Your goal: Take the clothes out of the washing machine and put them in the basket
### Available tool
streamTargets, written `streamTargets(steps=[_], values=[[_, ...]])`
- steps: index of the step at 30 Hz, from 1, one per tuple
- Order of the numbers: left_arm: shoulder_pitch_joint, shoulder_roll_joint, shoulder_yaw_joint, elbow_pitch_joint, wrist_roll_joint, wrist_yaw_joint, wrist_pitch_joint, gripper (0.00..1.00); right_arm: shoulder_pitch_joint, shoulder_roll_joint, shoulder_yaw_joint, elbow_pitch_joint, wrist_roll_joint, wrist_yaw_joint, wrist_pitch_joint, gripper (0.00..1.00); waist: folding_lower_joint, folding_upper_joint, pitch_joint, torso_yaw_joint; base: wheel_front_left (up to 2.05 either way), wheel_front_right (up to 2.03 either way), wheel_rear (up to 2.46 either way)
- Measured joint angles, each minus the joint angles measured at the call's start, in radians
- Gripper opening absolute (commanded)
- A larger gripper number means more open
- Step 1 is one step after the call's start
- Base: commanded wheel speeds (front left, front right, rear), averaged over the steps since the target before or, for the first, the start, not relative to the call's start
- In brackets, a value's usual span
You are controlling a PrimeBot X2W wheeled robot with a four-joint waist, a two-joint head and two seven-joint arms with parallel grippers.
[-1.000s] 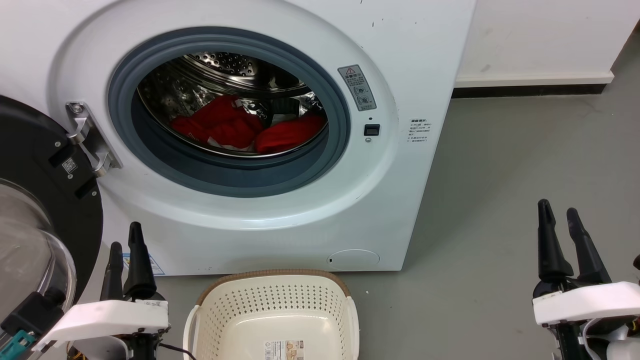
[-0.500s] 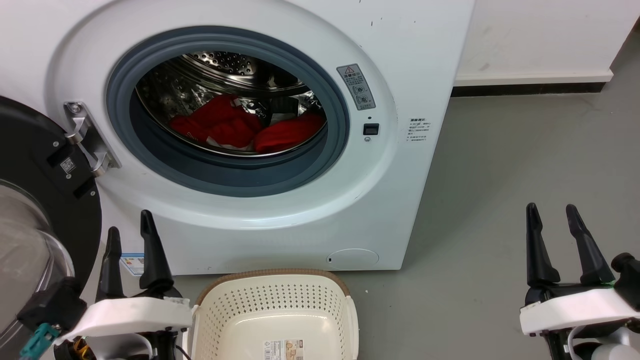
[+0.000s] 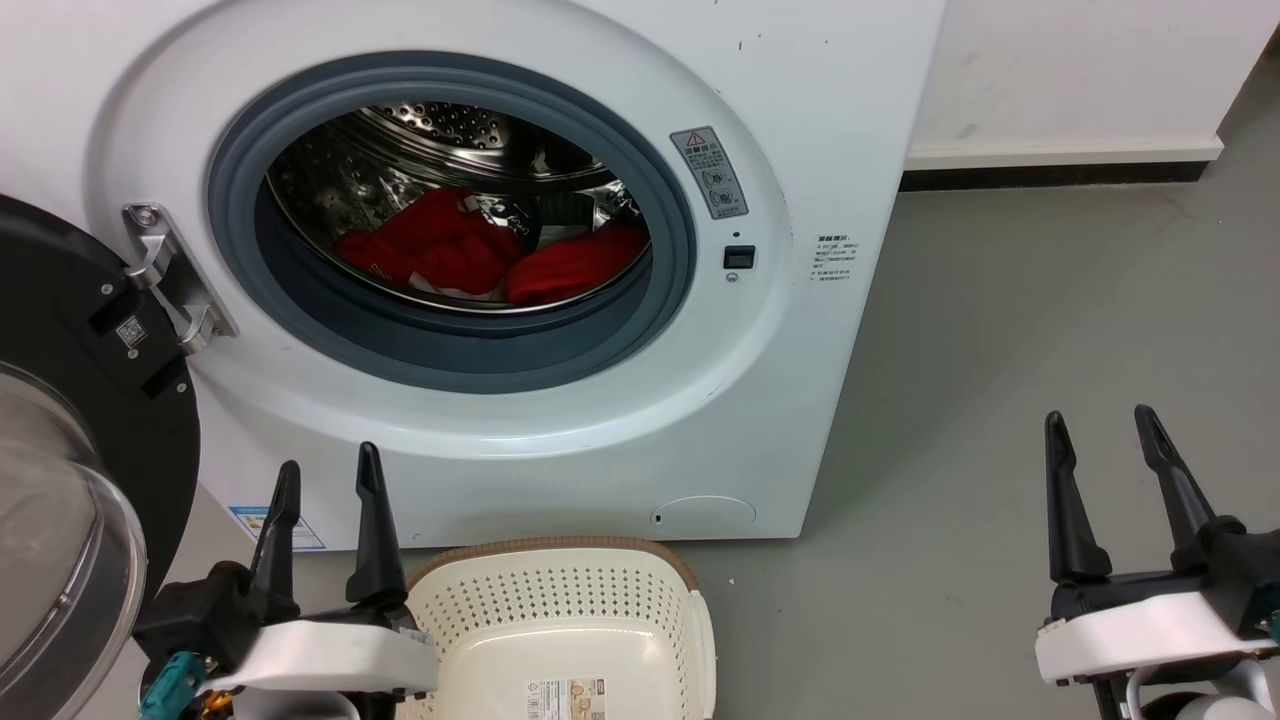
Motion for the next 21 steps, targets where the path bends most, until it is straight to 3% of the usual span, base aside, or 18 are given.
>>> streamTargets(steps=[21], values=[[0.016, 0.044, -0.083, 0.058, 0.196, -0.012, -0.044, 1.0, 0.021, -0.001, 0.006, -0.011, -0.198, 0.0, -0.044, 1.0, 0.0, 0.0, 0.003, -0.004, 0.0, 0.0, 0.0]])
